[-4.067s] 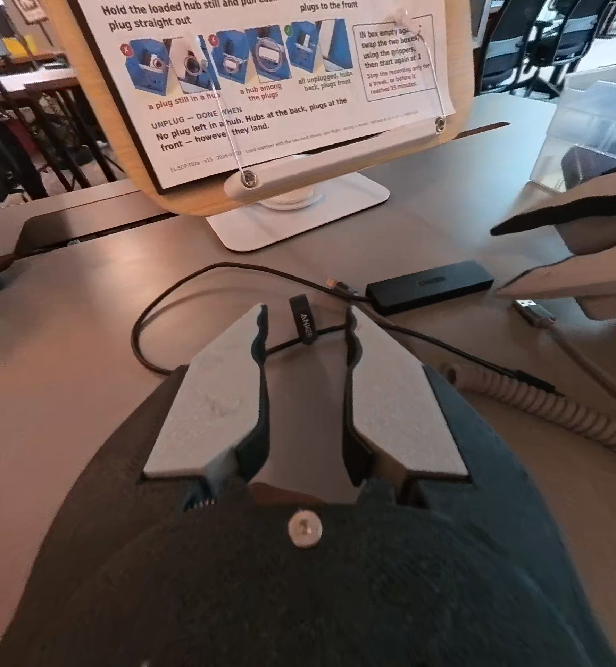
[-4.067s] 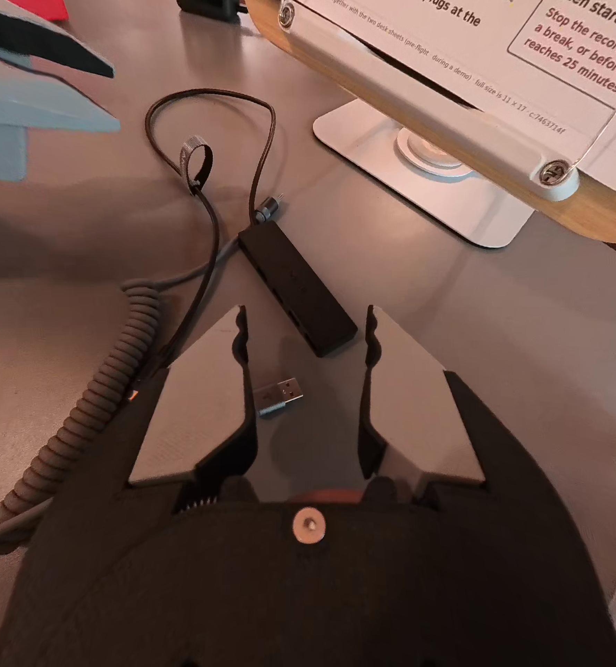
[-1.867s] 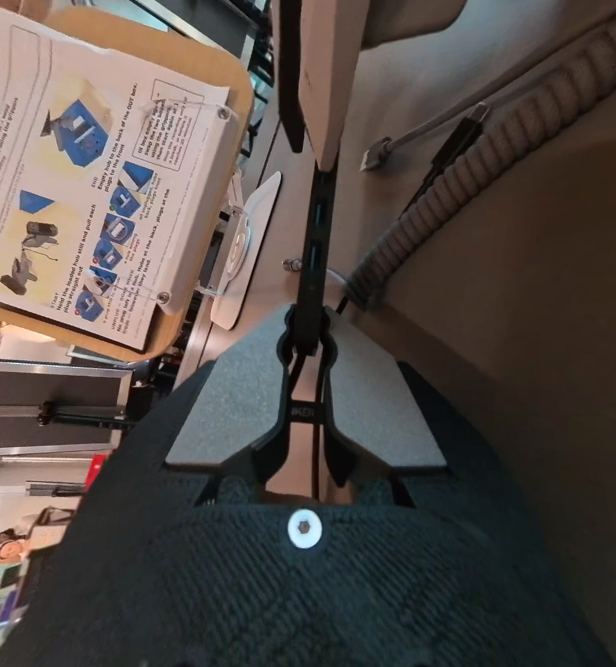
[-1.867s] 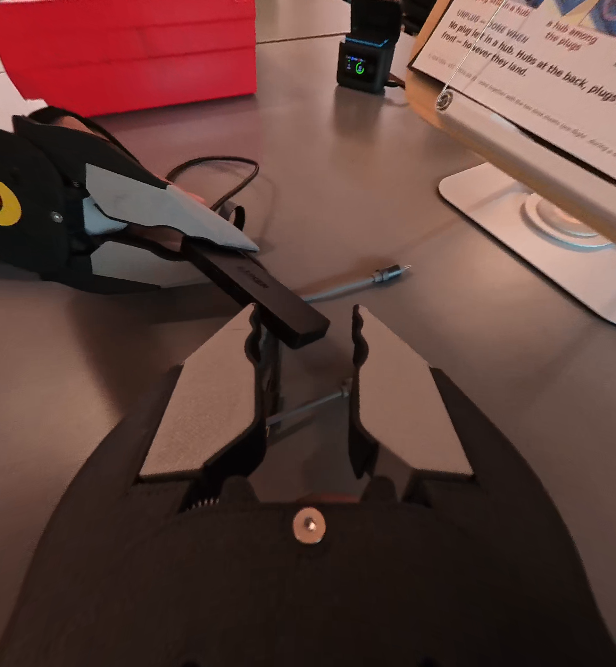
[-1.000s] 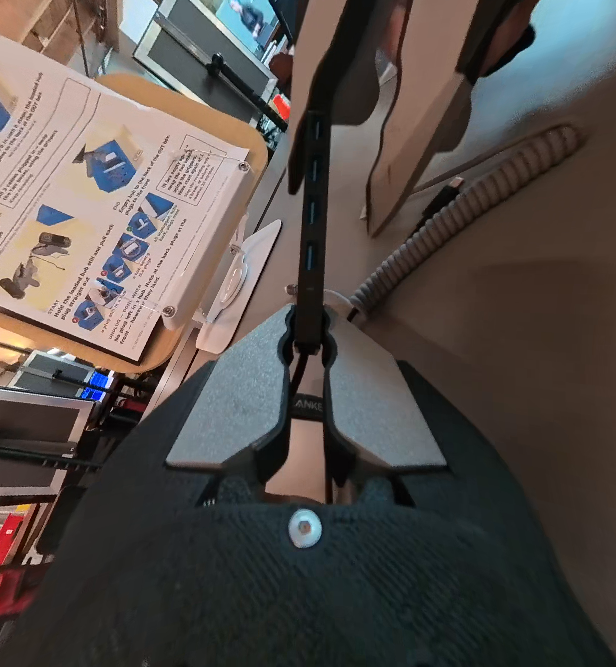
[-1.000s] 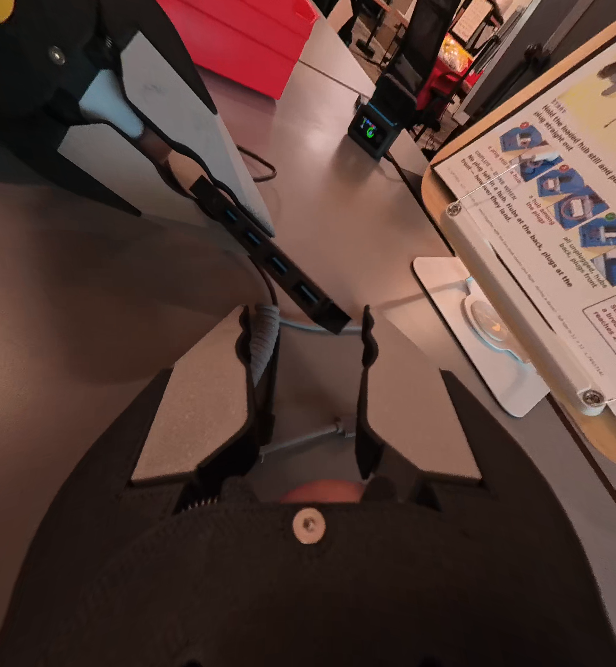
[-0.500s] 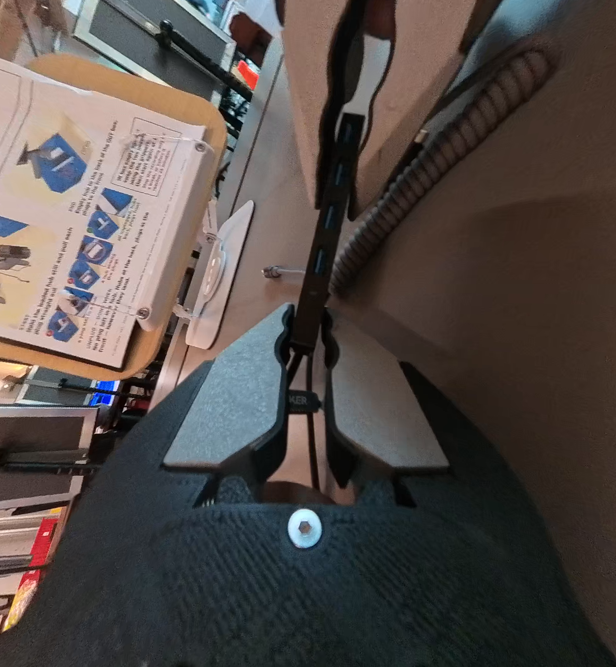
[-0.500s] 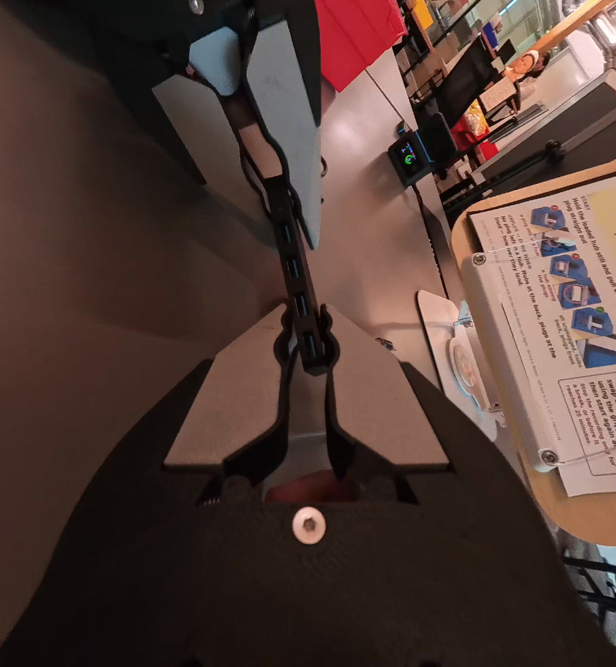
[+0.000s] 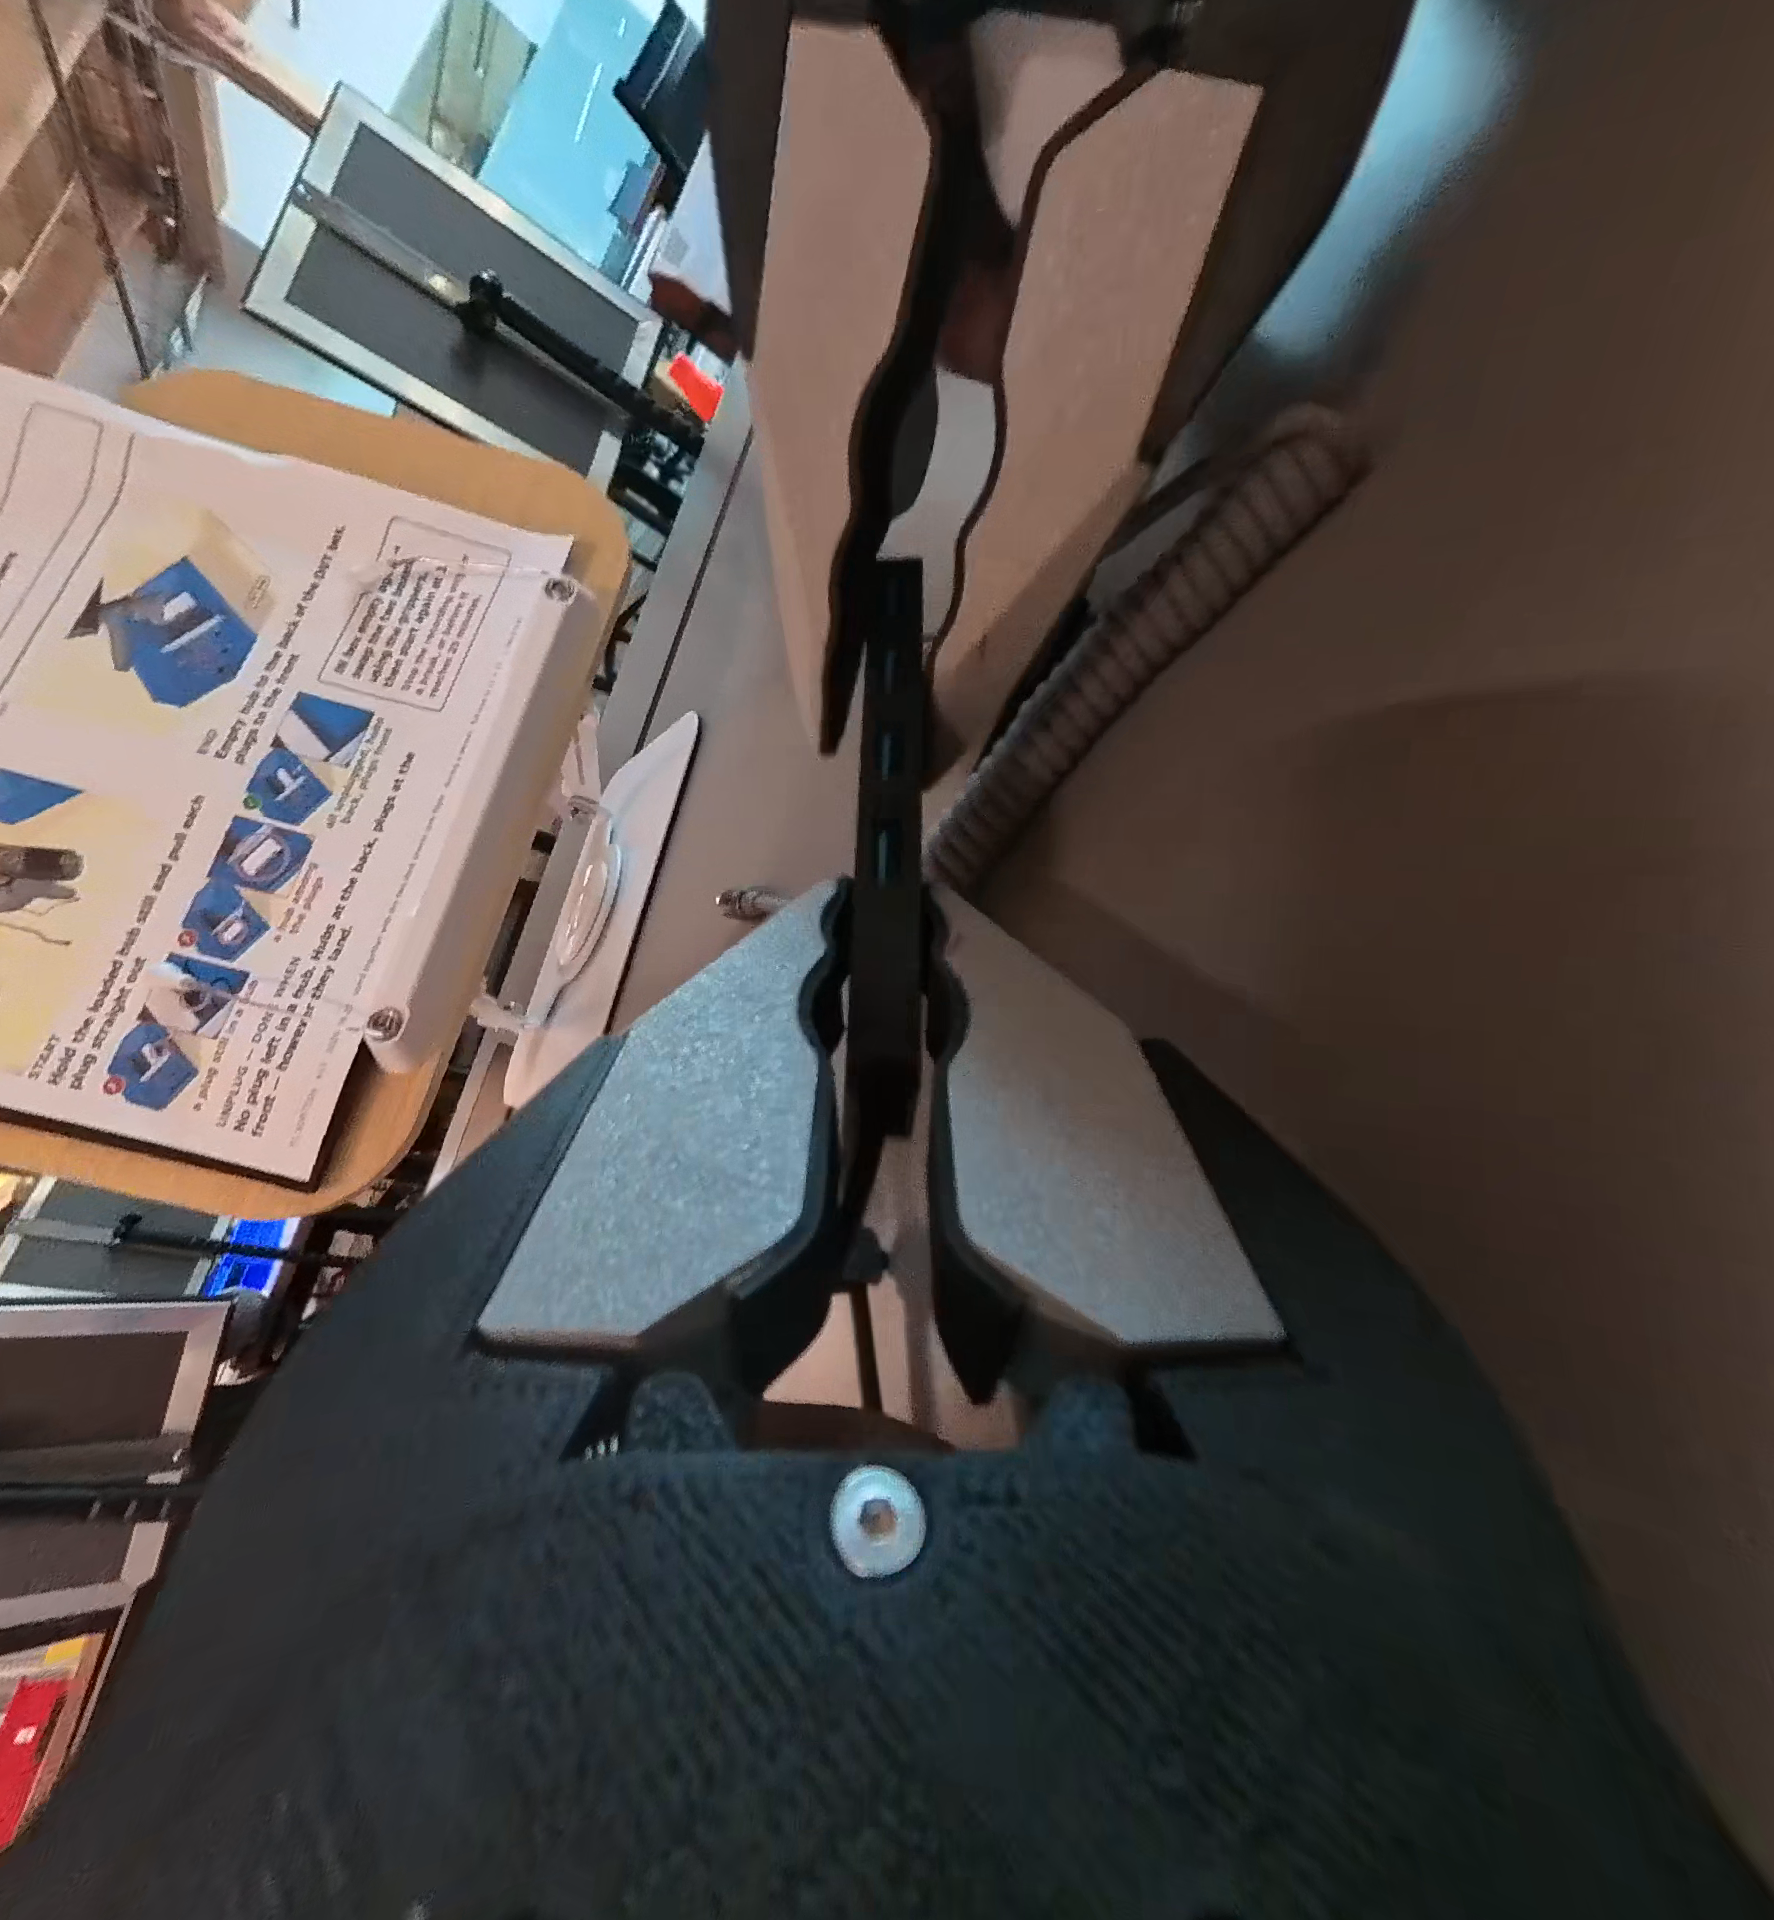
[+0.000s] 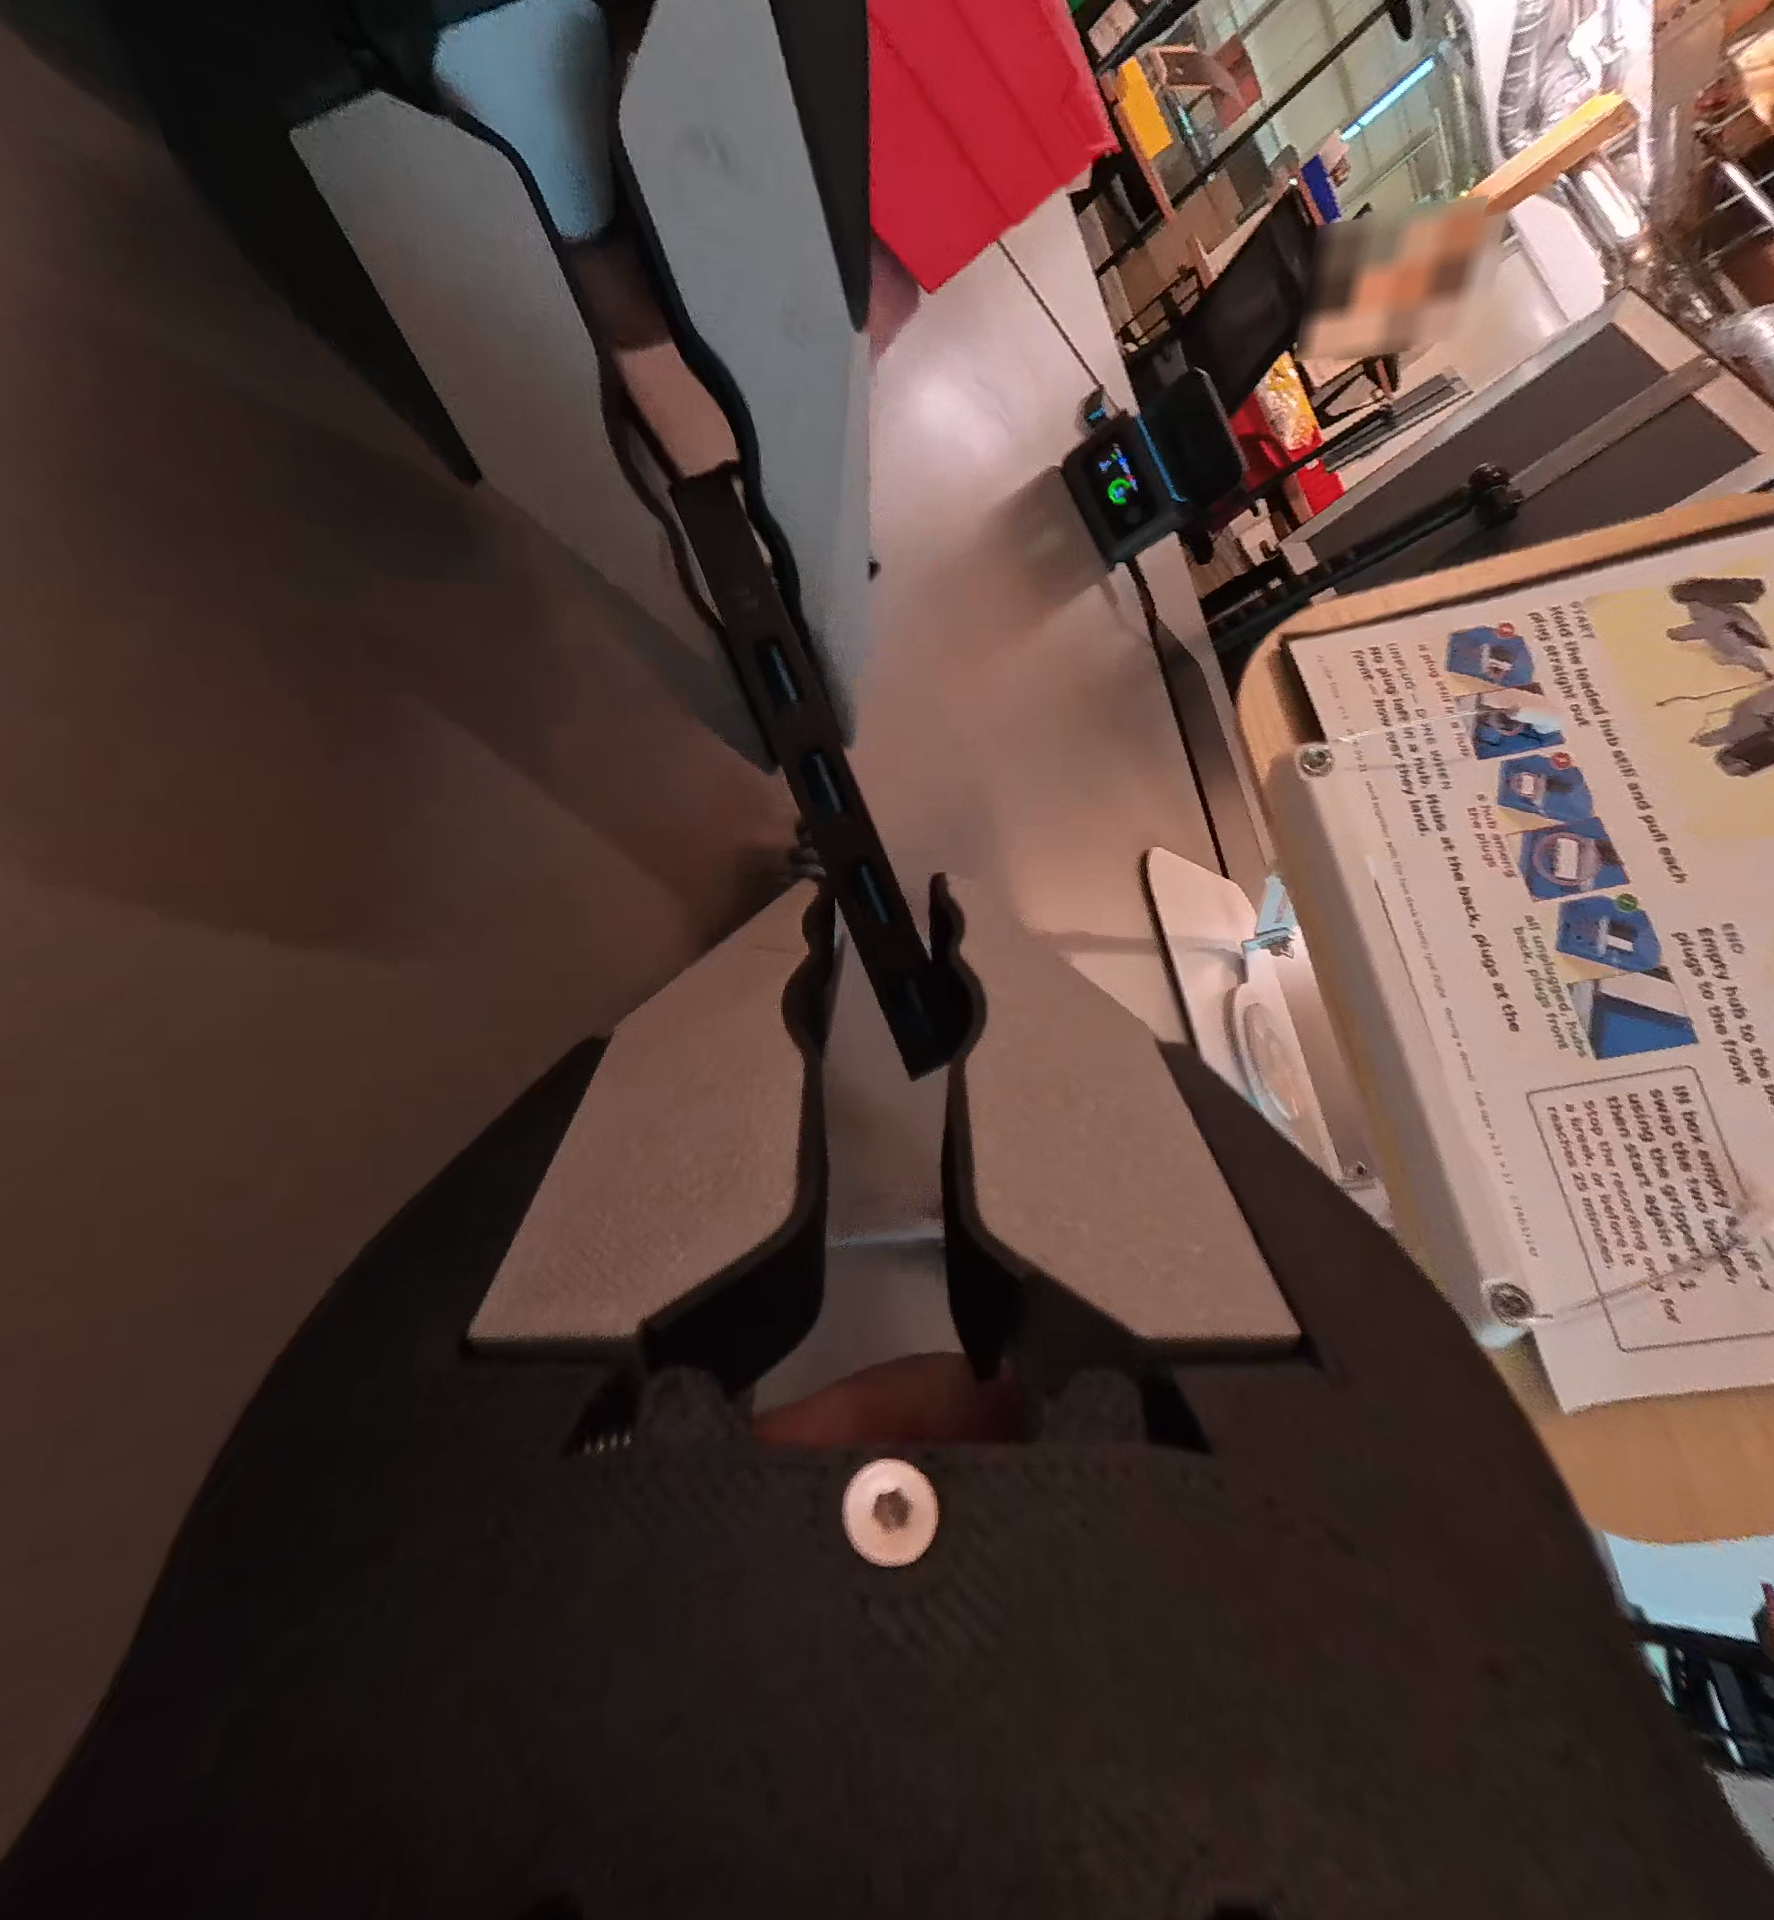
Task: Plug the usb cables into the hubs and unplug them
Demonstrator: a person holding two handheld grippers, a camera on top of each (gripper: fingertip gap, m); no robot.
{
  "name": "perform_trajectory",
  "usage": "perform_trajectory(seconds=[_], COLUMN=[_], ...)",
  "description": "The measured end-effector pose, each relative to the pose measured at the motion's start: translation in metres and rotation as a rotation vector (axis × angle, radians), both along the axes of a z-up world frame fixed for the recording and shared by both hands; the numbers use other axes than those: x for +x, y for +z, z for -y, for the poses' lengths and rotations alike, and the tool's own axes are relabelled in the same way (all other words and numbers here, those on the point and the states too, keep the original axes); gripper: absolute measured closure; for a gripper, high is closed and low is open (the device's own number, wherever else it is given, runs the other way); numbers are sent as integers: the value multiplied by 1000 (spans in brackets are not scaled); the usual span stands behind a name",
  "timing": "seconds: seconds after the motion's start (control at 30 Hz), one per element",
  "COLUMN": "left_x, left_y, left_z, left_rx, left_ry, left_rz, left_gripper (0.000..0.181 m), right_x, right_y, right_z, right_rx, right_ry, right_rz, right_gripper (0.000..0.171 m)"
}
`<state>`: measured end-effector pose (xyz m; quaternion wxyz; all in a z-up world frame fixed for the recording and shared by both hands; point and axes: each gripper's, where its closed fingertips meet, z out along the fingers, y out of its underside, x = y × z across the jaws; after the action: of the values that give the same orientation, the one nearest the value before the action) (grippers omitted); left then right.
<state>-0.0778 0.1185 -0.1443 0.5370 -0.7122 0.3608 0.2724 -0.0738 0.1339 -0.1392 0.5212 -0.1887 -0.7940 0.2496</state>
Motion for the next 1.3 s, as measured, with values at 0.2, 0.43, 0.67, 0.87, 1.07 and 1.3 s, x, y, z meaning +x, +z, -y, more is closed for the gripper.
perform_trajectory(seconds=[0.2, 0.43, 0.67, 0.87, 1.07, 1.3], left_x=[-3, -18, -23, -15, -9, -16], left_y=[6, 14, 14, 13, 15, 21], left_z=[-4, -2, 0, 4, 5, 0], left_rx=[38, 86, 68, 52, 62, 97], left_ry=[33, 93, 105, 67, 43, 105], left_rz=[-23, -1, 56, -28, -53, -153], left_gripper=[171, 161, 158, 170, 171, 171], right_x=[-6, -3, -3, -4, -4, -11], right_y=[5, 9, 8, 13, 14, 16], right_z=[7, -1, 0, -3, -5, -15], right_rx=[27, -9, -88, -92, -85, -199], right_ry=[-13, -22, -7, -19, -20, -109], right_rz=[-39, -52, -39, -78, -88, -55], right_gripper=[157, 159, 160, 155, 154, 150])
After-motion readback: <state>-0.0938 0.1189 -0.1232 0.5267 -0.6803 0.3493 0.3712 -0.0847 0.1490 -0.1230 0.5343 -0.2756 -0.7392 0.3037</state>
